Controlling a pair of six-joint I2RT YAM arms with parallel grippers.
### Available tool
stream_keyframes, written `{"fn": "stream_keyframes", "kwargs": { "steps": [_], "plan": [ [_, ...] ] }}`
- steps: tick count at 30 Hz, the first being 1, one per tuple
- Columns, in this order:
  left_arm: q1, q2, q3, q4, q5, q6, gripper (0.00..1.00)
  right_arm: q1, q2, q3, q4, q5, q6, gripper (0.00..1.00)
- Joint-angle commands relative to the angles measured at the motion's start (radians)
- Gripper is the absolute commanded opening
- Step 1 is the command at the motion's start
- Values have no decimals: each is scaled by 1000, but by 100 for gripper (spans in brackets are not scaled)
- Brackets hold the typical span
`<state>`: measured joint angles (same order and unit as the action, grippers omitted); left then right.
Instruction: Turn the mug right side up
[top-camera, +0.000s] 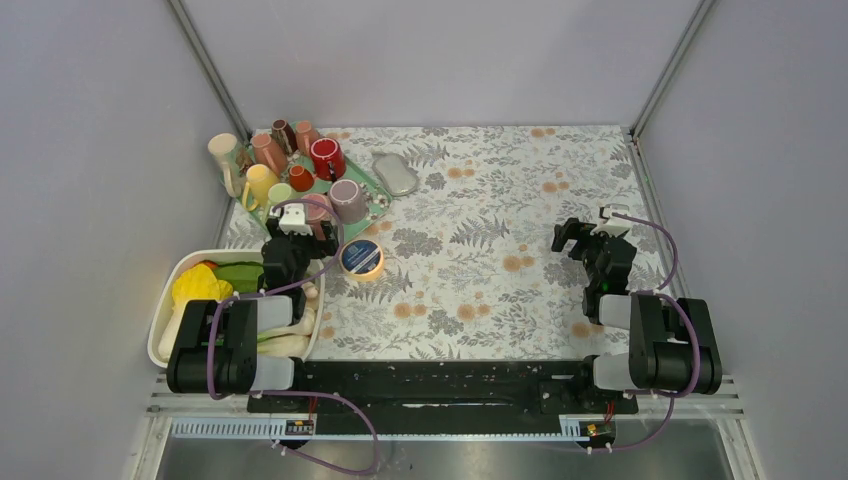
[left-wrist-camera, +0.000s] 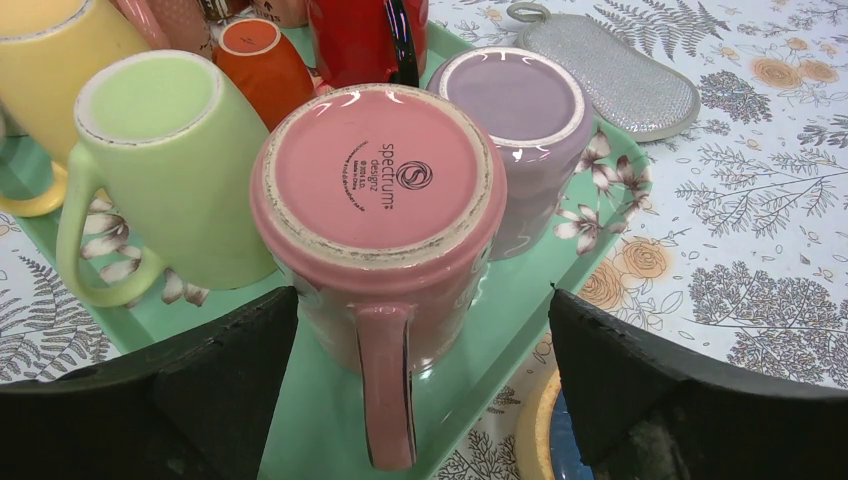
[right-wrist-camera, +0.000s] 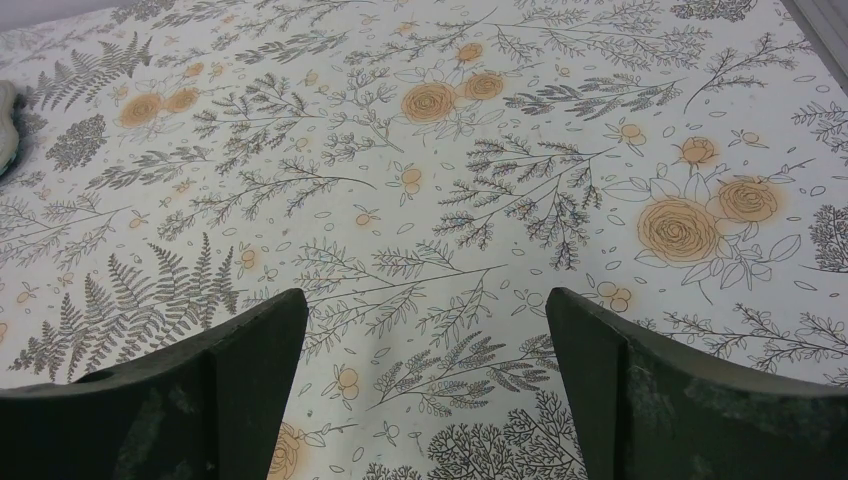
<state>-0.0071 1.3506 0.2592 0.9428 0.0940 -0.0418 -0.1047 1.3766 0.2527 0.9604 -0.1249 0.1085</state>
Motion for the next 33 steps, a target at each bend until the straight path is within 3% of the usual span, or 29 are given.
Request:
{"fn": "stream_keyframes", "kwargs": {
  "steps": [1,6,8,15,19,21,24,30,33],
  "plan": [
    [5,-1,-5,91,-9,10,99,8,-12,5,66,-5,-18,99],
    [4,-3,-4,95,-3,11,99,8,-15,-5,84,-10,-18,99],
    [6,-56,26,14,-2,12,99,8,-16,-10,93,-7,-16,99],
    [7,-275,305,-673,51,135,99,8,-133,-18,5,47,-2,99],
    [7,-219,614,-1256,195,298,98,8,-229,-13,-87,76,5,99],
    [7,-147,713,-1437,223,359,88,8,-272,1,-145,91,18,99],
    [7,-32,787,-1512,124,372,71,8,-290,1,-156,94,20,99],
    [7,89,834,-1473,0,330,44,8,-253,16,-145,92,12,99],
    [7,113,816,-1442,-37,314,43,8,-248,19,-146,90,10,99]
  ]
}}
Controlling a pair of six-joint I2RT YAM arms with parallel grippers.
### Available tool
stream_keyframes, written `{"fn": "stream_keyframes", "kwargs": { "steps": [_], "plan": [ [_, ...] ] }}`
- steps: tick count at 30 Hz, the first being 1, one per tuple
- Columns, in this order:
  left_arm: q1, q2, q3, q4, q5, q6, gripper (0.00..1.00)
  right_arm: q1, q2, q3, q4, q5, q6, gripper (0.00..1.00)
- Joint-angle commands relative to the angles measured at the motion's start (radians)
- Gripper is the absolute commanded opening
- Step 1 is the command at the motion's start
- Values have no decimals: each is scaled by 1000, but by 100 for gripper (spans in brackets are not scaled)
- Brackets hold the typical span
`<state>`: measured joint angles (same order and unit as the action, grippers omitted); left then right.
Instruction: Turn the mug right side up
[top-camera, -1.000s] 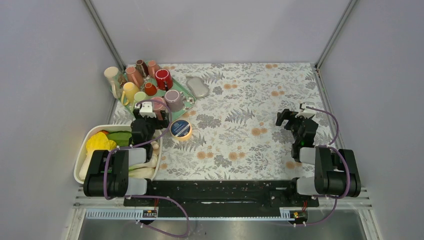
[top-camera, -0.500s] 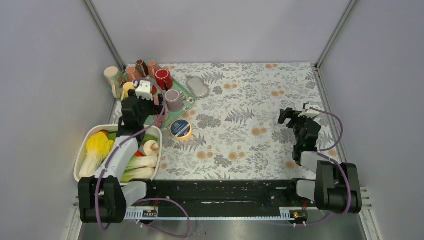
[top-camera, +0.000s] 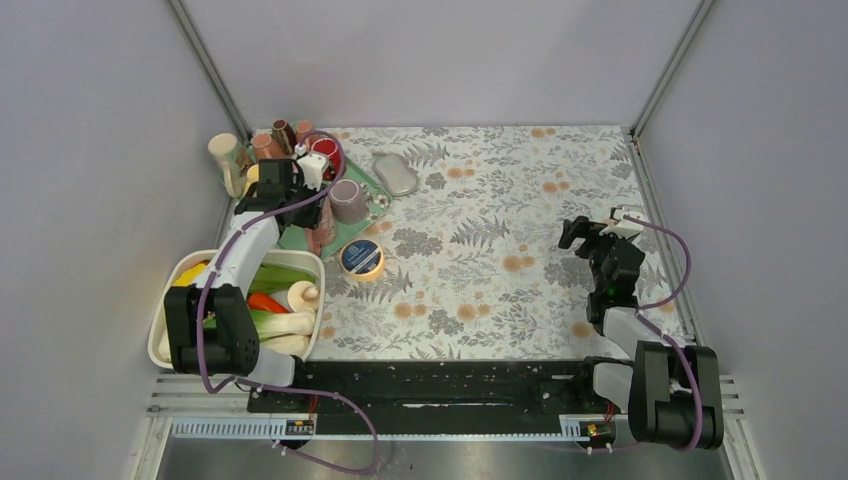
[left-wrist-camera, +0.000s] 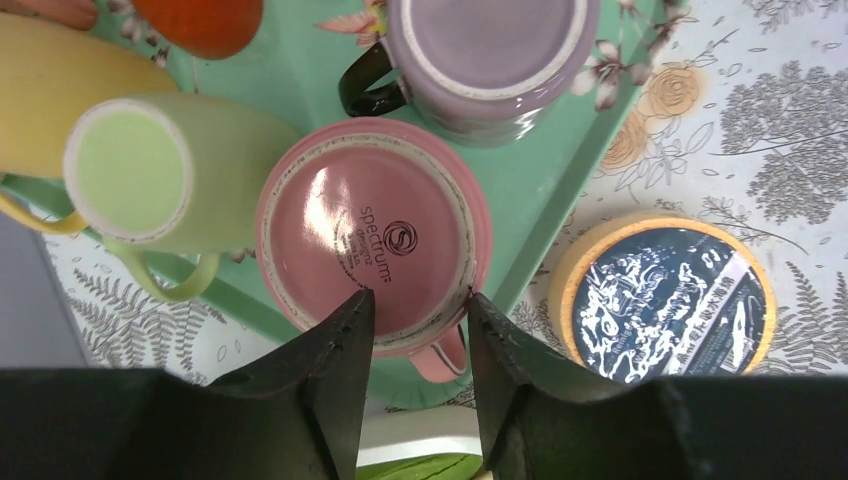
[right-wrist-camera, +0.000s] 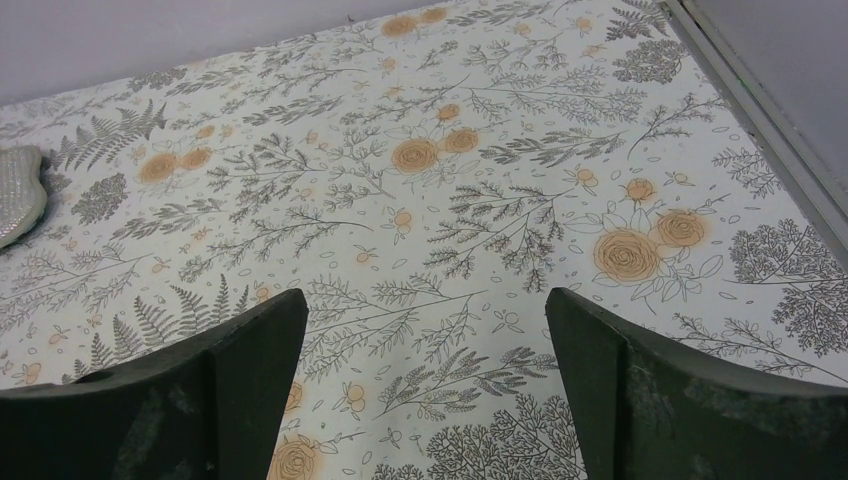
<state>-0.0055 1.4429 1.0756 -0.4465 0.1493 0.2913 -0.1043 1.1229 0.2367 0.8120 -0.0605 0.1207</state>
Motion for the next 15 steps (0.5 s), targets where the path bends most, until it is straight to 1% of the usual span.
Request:
{"fn": "stream_keyframes", "kwargs": {
  "steps": [1,4,5,6,9,13,15],
  "plan": [
    [6,23,-16,-32,-95,-22,44,8,6,35,3,24,-2,99],
    [6,40,-42,-9,-104,-35,45,8,9,36,3,23,-3,99],
    [6,36,-52,-8,-98,-36,46,8,10,36,3,22,-3,99],
    [6,22,-63,-1,-83,-37,50,8,14,37,3,21,-5,99],
    [6,-40,-80,22,-59,-35,54,8,26,46,-5,13,-5,99],
    [6,-118,-45,-4,-63,-46,61,8,39,52,-13,4,-7,99],
    [29,-172,-43,-3,-65,-62,65,8,41,52,-14,2,-6,99]
  ]
}}
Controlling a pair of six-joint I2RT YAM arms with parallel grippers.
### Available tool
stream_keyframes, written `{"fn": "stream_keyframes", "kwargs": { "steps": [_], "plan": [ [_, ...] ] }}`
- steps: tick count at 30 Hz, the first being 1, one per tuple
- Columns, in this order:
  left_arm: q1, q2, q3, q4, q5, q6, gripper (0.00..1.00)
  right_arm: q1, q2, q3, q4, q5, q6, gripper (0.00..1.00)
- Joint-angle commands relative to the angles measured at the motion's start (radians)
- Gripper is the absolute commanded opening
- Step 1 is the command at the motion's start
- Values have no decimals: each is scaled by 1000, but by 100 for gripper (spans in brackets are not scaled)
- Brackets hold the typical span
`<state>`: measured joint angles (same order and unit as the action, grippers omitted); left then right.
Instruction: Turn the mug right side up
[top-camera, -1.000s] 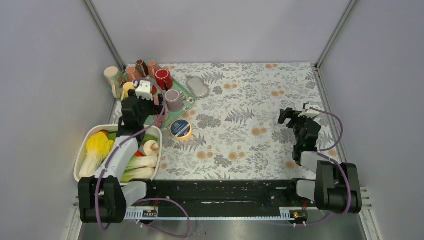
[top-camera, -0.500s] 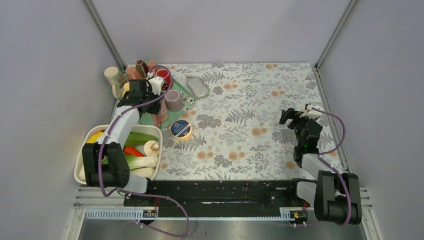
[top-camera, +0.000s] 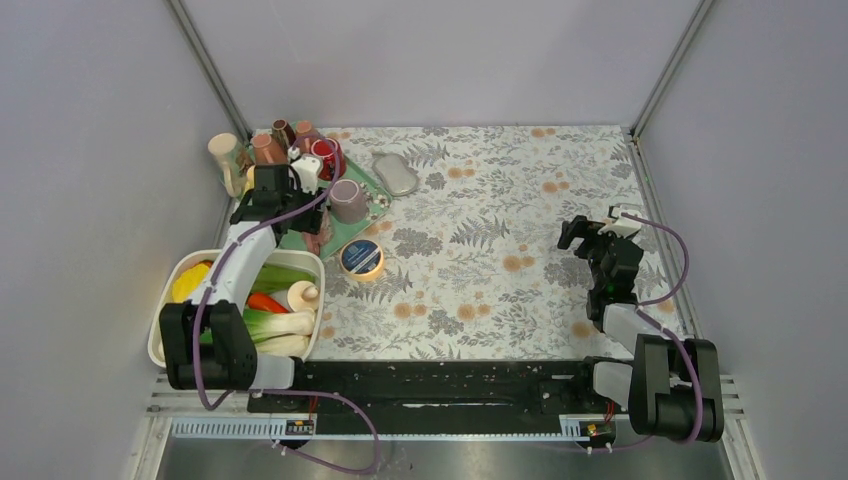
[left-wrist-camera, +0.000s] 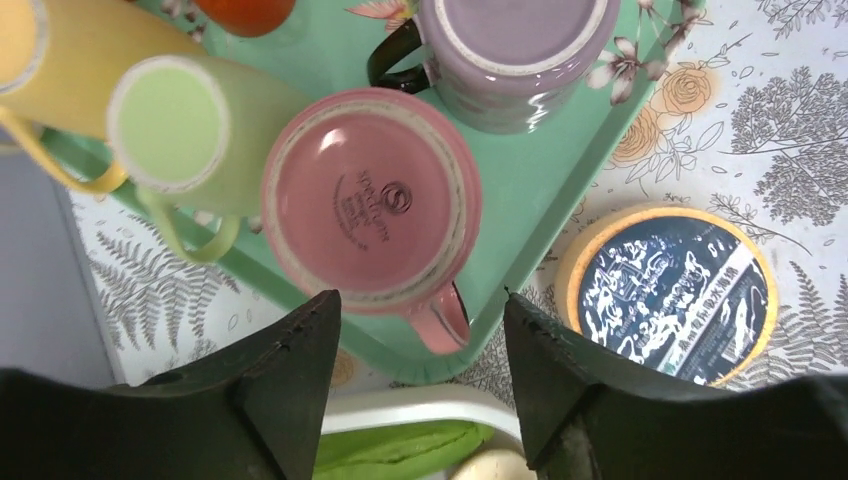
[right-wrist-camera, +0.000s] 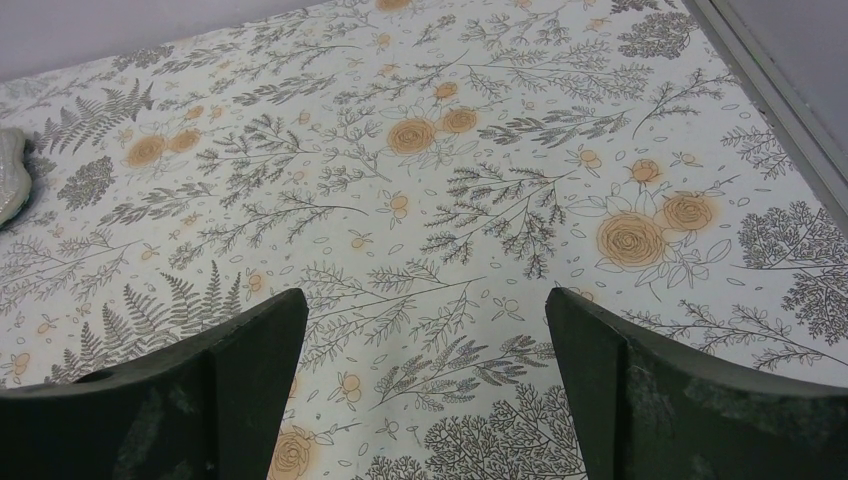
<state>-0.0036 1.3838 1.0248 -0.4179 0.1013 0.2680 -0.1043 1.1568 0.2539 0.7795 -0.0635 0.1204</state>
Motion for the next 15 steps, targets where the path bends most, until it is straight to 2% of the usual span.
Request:
{"fn": "stream_keyframes", "kwargs": {
  "steps": [1,4,6,8,11,15],
  "plan": [
    [31,-138,5,-36,-17,-47,67,8,7,36,18,5,-5,99],
    [36,-180,-20,-62,-13,-54,73,8,14,40,14,4,-6,99],
    [44,-158,-42,-97,-17,-32,73,8,18,42,11,2,-5,99],
    [73,-116,-67,-105,-7,-22,68,8,22,43,12,2,-4,99],
    [101,-68,-103,-68,37,-39,53,8,29,46,11,-2,-5,99],
    [103,-44,-130,15,50,-77,52,8,38,50,8,-7,-6,99]
  ]
}}
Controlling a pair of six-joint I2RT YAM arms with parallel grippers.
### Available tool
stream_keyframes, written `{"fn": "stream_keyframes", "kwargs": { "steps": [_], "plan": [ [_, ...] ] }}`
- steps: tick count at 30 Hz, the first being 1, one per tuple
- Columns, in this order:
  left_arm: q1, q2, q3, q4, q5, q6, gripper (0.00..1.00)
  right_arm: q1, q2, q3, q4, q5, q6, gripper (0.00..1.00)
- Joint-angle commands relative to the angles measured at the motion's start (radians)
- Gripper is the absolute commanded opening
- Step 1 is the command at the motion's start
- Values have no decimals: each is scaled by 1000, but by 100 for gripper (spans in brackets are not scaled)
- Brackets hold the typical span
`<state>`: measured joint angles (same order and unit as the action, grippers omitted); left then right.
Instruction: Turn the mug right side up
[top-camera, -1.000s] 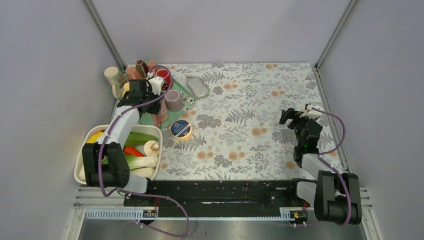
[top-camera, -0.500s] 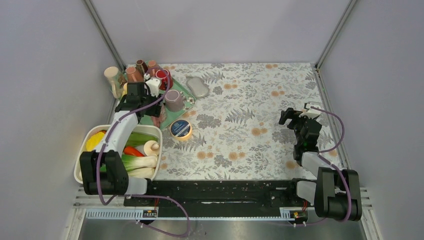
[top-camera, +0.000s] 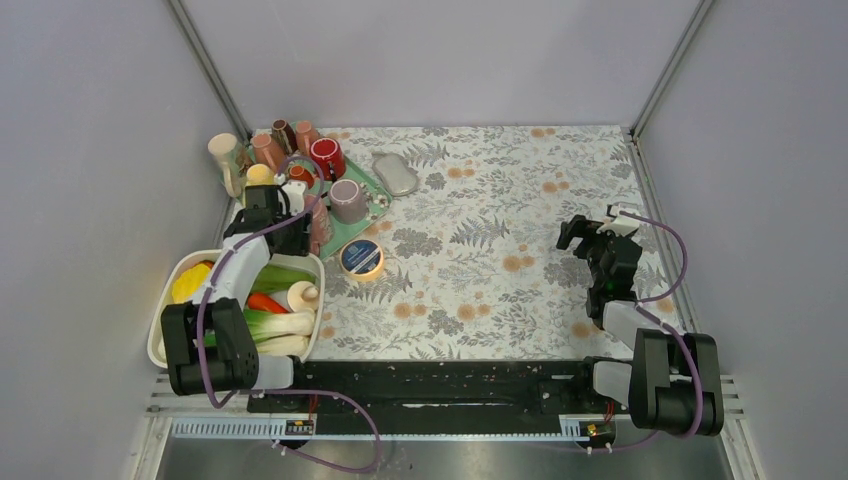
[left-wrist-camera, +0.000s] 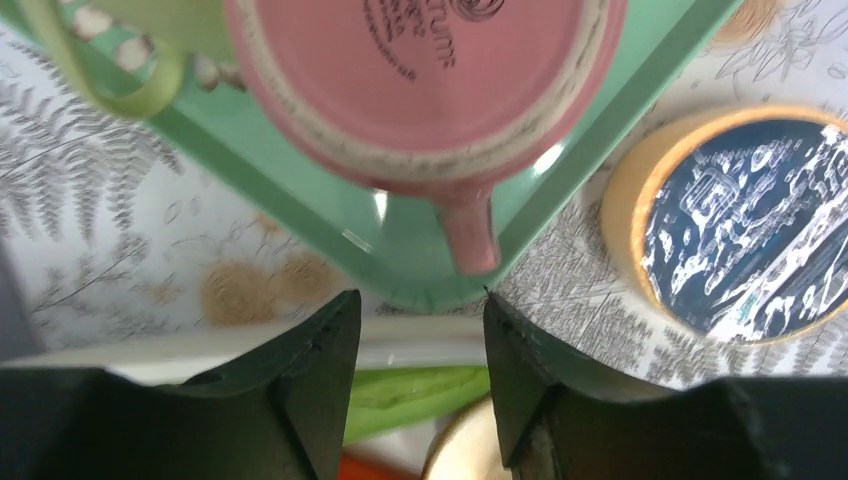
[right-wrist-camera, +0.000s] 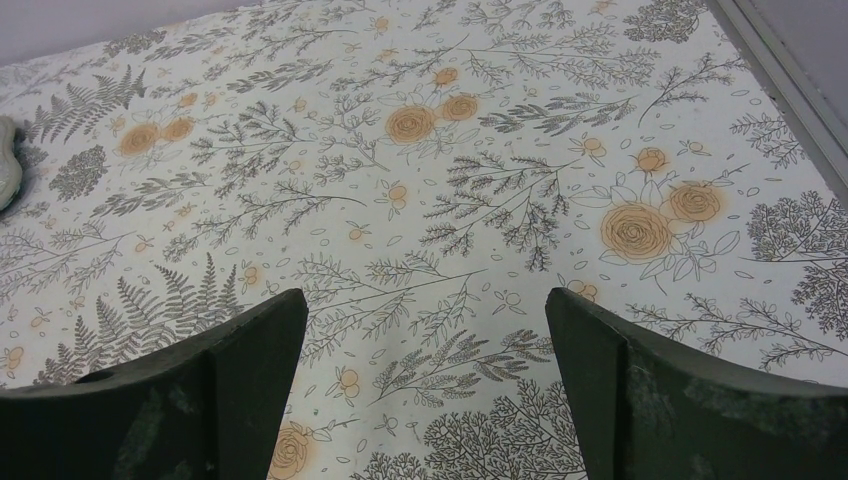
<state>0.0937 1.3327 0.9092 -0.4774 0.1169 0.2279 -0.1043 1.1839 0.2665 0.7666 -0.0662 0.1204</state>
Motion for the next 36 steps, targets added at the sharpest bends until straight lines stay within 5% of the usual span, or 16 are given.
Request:
{"fn": "stream_keyframes", "kwargs": {
  "steps": [1,15,21,27,36],
  "plan": [
    [4,13,-20,93,43,-43,53,8,12,40,21,-4,-6,99],
    [-32,120,16,194,1,-67,60,8,16,45,17,-8,-7,99],
    [-40,172,33,219,-55,-71,44,8,16,41,19,-11,-8,99],
    [-40,145,11,255,-31,-76,0,8,17,45,17,-12,-7,99],
    [-39,23,83,110,107,-94,0,8,-86,42,-66,-48,3,99]
  ]
}}
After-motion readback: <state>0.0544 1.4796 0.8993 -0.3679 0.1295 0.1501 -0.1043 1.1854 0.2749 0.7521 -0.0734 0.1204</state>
